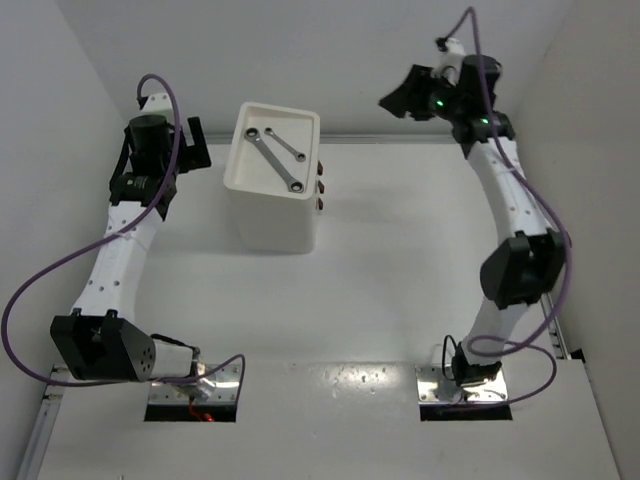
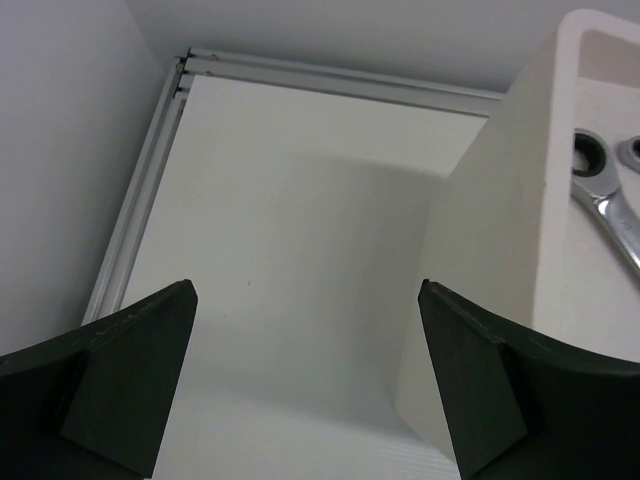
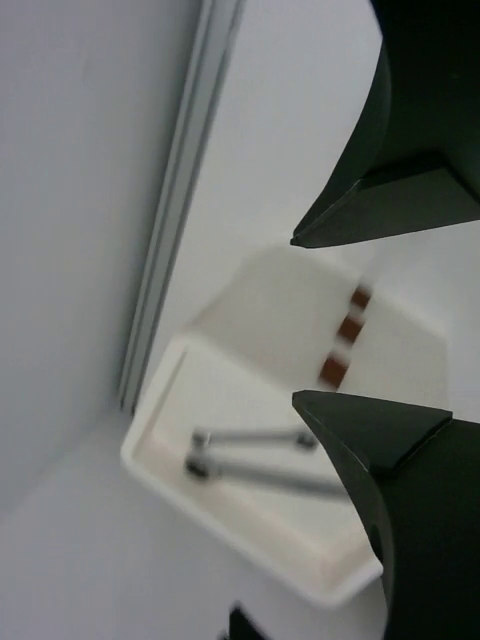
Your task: Sort the tools into containers
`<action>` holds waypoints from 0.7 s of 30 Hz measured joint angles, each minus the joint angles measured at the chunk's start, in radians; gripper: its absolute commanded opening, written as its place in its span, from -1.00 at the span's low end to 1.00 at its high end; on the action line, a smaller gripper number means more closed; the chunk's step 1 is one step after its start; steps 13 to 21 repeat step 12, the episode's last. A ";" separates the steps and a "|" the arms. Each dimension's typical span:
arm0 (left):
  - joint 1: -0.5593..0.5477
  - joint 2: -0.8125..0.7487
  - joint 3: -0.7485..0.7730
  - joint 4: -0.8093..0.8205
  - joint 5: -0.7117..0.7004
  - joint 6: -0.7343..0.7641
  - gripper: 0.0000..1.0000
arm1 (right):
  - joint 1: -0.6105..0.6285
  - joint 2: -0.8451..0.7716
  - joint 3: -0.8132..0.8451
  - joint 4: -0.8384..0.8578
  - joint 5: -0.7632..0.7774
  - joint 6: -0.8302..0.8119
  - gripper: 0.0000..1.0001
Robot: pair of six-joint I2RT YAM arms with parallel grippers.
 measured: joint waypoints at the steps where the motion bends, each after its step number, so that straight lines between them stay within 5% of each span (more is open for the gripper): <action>1: 0.007 0.004 -0.001 -0.006 0.002 0.000 1.00 | -0.048 -0.068 -0.077 -0.029 0.029 -0.051 0.23; 12: 0.124 0.013 -0.229 0.001 0.030 0.000 1.00 | -0.357 -0.377 -0.826 -0.192 0.174 -0.398 0.62; 21: 0.124 0.013 -0.229 0.001 0.030 0.000 1.00 | -0.357 -0.377 -0.826 -0.192 0.174 -0.398 0.62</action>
